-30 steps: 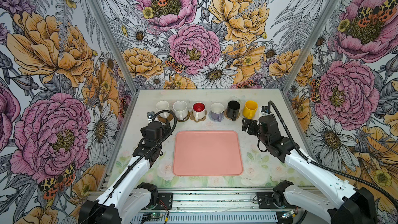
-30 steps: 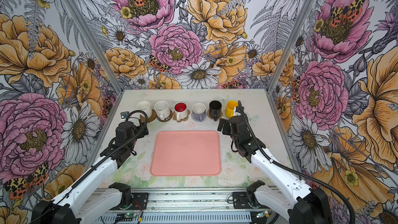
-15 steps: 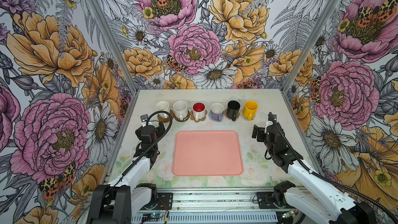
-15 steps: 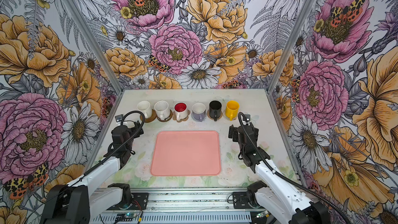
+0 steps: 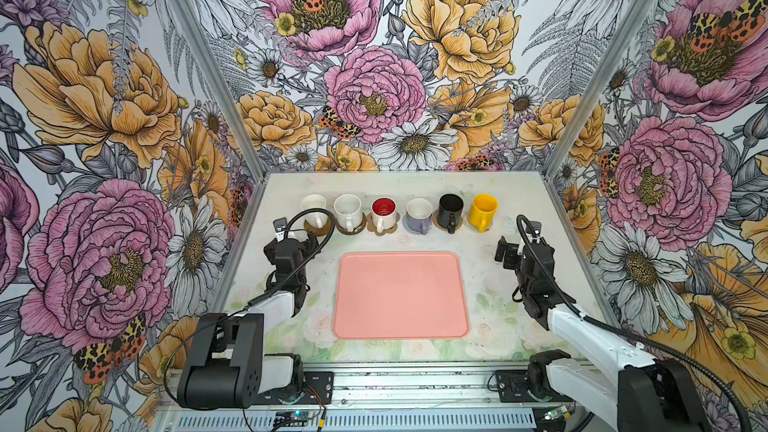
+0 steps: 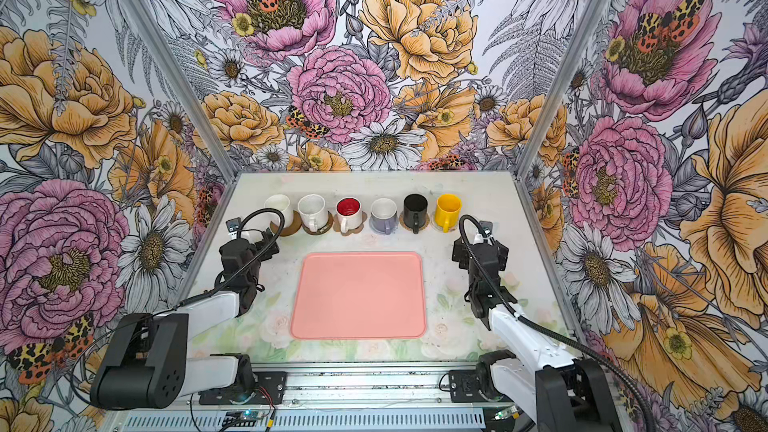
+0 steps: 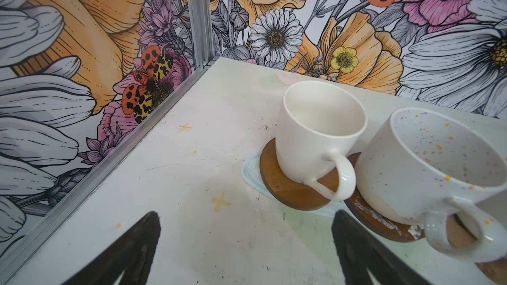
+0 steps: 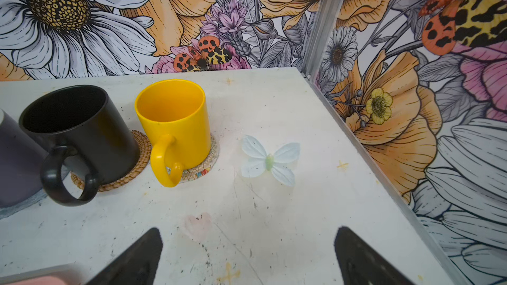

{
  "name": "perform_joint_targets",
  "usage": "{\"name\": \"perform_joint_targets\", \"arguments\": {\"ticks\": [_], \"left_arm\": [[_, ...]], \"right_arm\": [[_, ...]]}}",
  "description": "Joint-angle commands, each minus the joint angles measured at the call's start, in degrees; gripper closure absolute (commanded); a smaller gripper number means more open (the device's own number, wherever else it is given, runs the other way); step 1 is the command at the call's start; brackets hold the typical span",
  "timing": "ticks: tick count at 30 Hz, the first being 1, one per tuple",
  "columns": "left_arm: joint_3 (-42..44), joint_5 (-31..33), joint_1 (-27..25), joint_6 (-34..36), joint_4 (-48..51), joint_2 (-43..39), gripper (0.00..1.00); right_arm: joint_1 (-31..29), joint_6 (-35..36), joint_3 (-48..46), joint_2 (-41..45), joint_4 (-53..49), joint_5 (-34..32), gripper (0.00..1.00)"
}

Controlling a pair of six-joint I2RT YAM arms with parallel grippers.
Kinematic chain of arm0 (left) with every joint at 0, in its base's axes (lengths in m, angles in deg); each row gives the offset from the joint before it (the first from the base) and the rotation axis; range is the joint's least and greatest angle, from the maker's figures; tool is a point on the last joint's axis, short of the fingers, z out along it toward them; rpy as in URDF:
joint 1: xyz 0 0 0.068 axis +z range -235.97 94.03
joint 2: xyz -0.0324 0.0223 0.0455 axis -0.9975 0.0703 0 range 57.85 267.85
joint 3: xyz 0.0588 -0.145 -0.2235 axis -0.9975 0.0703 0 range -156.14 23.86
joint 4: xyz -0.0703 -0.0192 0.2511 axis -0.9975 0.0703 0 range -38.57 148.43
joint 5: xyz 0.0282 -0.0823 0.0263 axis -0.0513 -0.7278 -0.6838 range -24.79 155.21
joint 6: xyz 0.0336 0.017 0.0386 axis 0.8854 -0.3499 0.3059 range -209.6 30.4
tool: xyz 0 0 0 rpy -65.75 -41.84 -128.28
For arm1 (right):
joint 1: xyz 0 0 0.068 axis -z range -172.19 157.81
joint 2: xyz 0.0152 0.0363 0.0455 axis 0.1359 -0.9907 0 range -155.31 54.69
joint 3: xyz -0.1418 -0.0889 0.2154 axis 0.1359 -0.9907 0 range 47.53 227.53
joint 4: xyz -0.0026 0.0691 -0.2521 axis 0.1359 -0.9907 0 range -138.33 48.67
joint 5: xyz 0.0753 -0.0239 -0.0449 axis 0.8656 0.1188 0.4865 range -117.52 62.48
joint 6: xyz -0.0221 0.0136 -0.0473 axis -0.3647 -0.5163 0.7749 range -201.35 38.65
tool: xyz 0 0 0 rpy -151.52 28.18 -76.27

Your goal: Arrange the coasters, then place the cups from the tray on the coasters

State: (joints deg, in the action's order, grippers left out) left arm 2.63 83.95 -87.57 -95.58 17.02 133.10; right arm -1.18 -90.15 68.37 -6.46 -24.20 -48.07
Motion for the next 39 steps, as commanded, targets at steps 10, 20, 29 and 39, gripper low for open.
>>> {"name": "perform_joint_targets", "arguments": {"ticks": [10,20,29,39], "left_arm": [[5.52,-2.79,3.62,0.96,-26.16,8.69,0.01],[5.40,-9.60,3.88,2.62,-29.33,13.06,0.01],[1.04,-9.92,2.98,3.81,-22.10,13.58,0.01],[1.06,-9.95,2.82,3.91,-22.16,13.61,0.01]], "right_arm": [[3.01,4.93,1.05,-15.99,22.35,4.48,0.00],[8.86,4.11,1.18,-25.47,32.33,11.46,0.00],[11.47,2.39,0.52,-26.93,35.03,15.92,0.00],[11.41,2.57,0.34,-27.08,35.58,15.97,0.00]]}}
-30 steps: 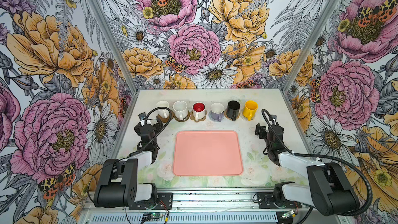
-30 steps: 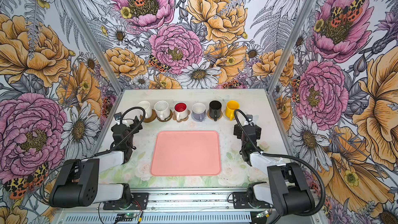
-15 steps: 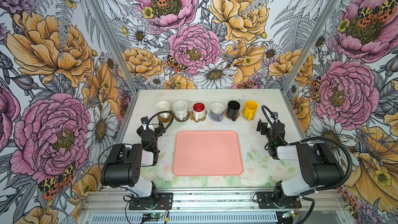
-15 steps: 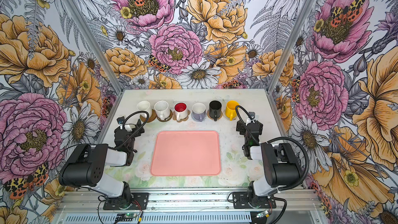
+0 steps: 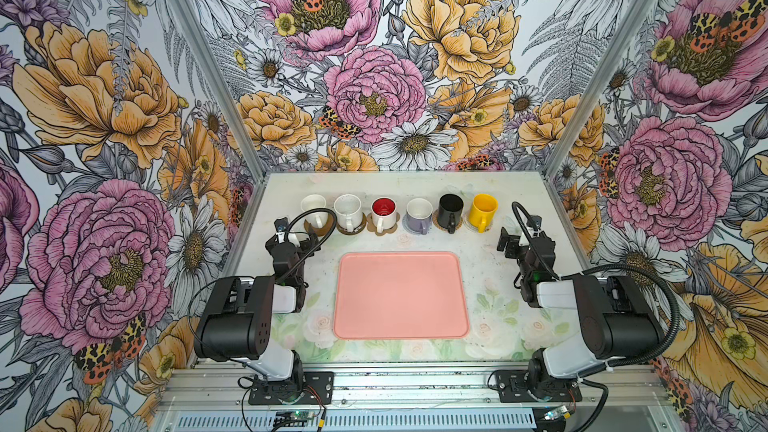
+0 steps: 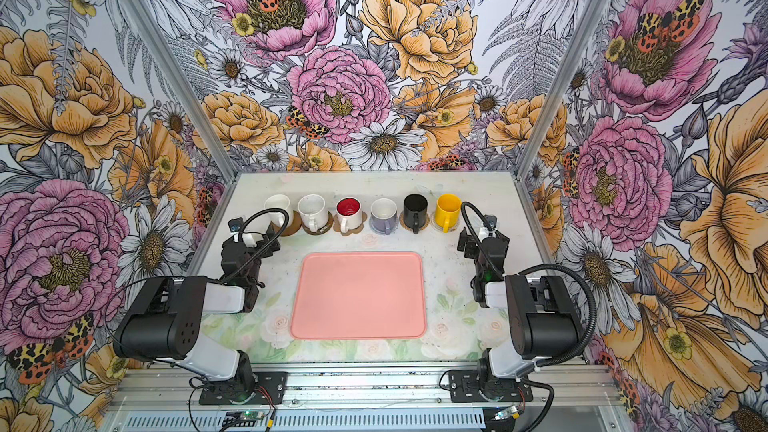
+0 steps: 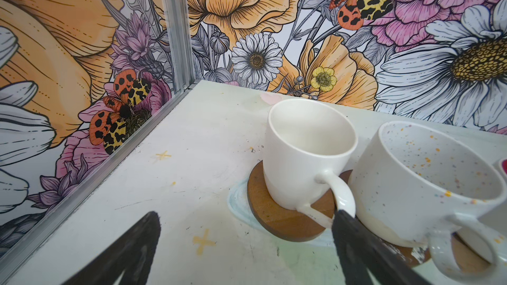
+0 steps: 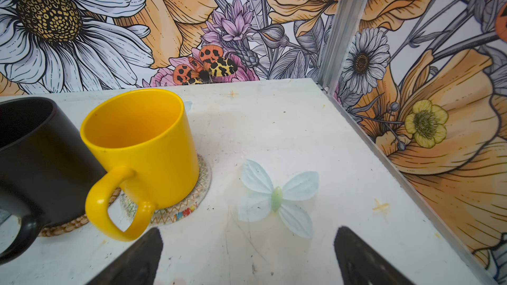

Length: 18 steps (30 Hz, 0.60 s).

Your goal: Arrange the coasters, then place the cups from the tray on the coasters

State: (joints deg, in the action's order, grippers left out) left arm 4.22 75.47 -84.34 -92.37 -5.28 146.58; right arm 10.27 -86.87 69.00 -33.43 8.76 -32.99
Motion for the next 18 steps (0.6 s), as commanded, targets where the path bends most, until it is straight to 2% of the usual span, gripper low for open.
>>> {"name": "perform_joint_targets", "arguments": {"ticks": [1,18], "left_arm": [[-0.49,-1.47,-0.41,0.74,0.14,0.13,0.01],[-0.49,-1.38,-0.54,0.76,0.13,0.13,0.01]], "right_arm": [[-0.01,-0.67,-0.17,-0.17,2.64,0.99,0.00],[-0.35,-0.44,0.28,-0.25,1.86,0.64,0.00]]}}
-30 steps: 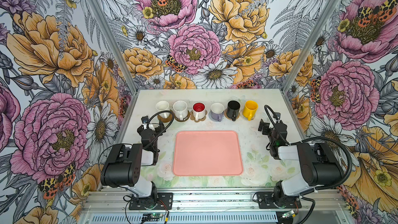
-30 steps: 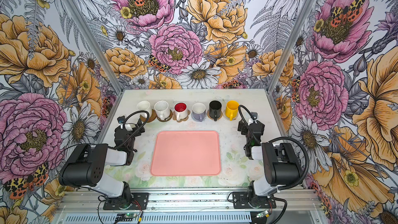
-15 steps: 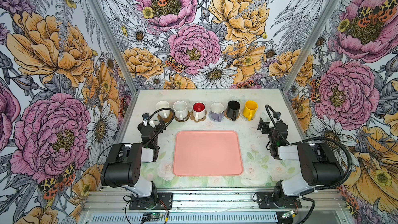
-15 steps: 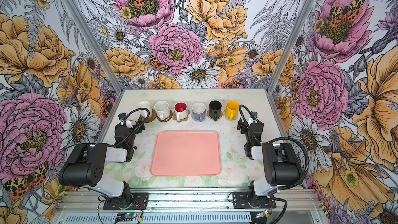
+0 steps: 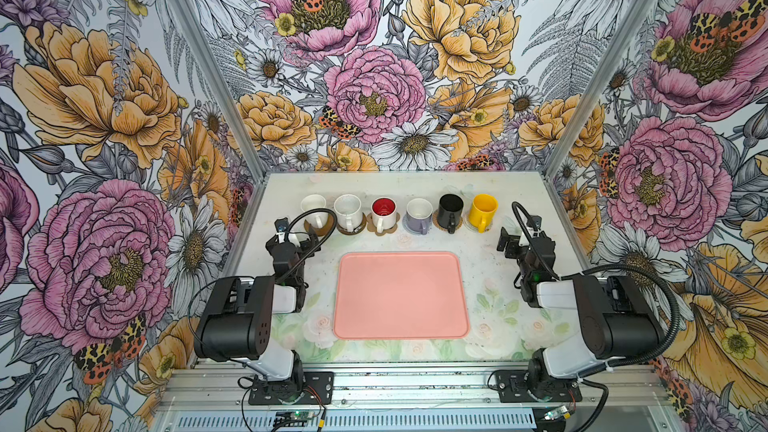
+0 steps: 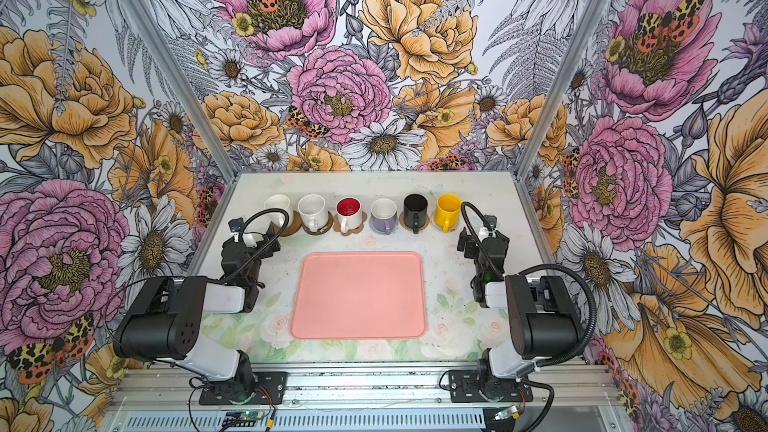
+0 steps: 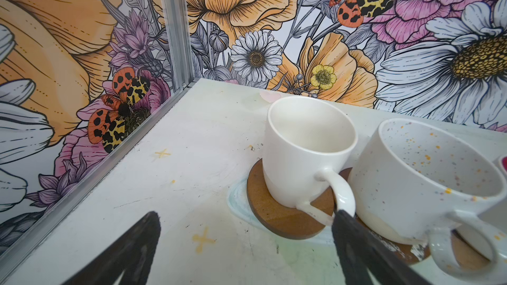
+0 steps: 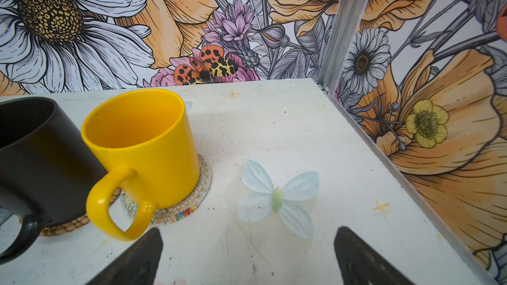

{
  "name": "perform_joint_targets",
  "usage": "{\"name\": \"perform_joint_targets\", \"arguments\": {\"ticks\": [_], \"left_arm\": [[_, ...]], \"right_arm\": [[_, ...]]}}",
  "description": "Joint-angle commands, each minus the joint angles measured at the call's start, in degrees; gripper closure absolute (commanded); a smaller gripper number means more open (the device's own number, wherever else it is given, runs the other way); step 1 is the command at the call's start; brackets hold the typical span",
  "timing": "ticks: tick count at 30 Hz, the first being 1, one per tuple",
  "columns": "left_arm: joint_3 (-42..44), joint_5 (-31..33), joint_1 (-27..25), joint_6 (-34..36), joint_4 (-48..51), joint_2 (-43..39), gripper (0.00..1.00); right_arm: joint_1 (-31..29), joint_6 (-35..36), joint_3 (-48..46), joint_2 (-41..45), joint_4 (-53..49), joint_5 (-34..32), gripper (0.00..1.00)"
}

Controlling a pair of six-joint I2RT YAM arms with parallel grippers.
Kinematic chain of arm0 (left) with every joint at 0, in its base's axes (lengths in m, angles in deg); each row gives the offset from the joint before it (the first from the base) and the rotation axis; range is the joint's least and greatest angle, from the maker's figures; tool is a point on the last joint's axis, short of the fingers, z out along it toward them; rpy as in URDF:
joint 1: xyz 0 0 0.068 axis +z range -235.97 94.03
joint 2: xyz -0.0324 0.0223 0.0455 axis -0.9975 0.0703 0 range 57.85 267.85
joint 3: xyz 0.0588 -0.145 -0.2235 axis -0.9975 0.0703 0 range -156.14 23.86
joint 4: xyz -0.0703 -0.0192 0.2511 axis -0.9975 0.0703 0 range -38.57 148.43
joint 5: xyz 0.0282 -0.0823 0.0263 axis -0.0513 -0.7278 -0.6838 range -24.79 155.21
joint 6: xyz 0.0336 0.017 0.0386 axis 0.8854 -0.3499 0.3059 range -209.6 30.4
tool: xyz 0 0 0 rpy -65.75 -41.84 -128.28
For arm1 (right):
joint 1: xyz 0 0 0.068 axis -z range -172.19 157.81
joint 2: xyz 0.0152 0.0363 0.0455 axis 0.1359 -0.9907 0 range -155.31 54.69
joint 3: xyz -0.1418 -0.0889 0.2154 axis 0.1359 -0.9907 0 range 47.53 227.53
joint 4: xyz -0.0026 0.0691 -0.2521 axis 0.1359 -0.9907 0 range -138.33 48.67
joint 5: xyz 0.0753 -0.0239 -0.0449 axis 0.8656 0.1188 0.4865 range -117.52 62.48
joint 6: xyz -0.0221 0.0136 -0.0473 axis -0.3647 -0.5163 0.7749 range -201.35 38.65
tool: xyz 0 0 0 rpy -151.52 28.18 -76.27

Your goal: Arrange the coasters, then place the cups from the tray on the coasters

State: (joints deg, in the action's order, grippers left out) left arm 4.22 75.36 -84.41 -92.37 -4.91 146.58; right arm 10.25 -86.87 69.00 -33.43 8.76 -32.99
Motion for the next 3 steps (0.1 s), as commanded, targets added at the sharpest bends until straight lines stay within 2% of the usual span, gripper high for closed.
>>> {"name": "perform_joint_targets", "arguments": {"ticks": [1,3], "left_arm": [[-0.52,-1.29,-0.50,0.82,-0.22,0.13,0.01],[-0.49,-1.27,-0.50,0.78,-0.18,0.13,0.01]], "right_arm": [[-0.27,-0.43,0.20,-0.20,1.84,0.64,0.01],[-0.27,-0.35,0.18,-0.21,1.91,0.64,0.00]]}}
